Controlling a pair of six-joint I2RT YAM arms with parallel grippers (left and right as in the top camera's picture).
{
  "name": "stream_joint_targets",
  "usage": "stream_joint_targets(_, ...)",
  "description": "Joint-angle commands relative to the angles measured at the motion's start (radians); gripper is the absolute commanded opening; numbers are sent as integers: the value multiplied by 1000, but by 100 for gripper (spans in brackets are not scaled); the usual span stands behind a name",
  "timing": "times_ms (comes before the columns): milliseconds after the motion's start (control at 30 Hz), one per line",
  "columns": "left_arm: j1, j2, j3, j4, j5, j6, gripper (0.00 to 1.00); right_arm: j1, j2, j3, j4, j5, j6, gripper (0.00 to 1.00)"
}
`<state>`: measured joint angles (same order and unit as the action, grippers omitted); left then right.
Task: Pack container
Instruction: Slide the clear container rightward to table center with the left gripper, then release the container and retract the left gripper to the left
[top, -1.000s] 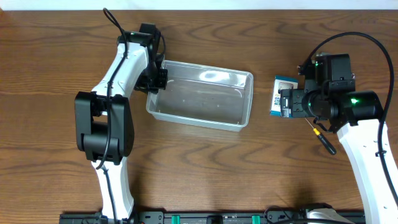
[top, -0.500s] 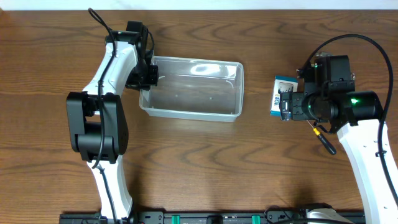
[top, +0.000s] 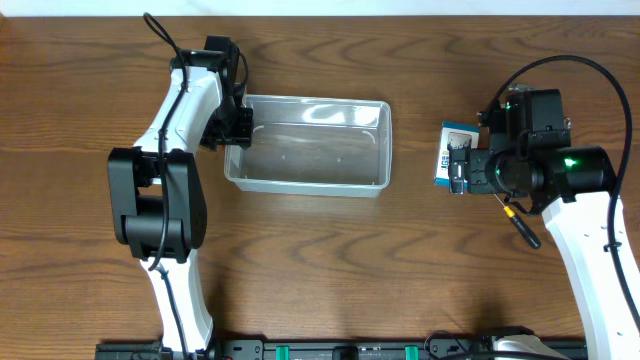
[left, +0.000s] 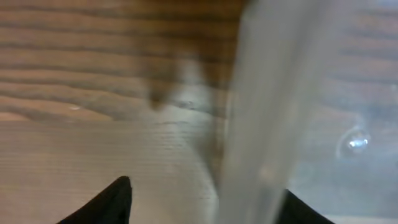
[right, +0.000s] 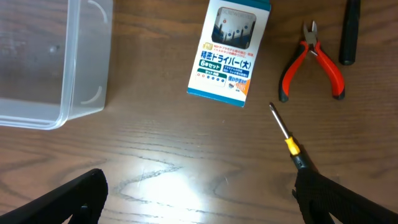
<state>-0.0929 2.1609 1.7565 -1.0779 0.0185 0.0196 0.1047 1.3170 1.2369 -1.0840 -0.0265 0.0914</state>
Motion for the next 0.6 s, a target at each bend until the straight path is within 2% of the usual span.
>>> stream_joint_targets(0, 2, -82, 2, 10, -53, 14, 60, -14, -16, 20, -6, -4, 9, 99)
stream_joint_targets(167, 2, -207, 4, 29, -58, 41, 83, -14, -16, 20, -6, -5, 9, 99)
stream_joint_targets(200, 2, -239, 4, 32, -58, 44, 93, -14, -16, 20, -6, -5, 9, 99)
stream_joint_targets(233, 2, -276, 4, 32, -58, 45, 98, -14, -16, 20, -6, -4, 9, 99)
stream_joint_targets(433, 35, -538, 4, -26, -144, 45, 98, -14, -15, 20, -14, -3, 50, 99)
stream_joint_targets(567, 132, -675, 4, -86, -185, 1, 98, -14, -6, 59, -8, 66, 123, 99)
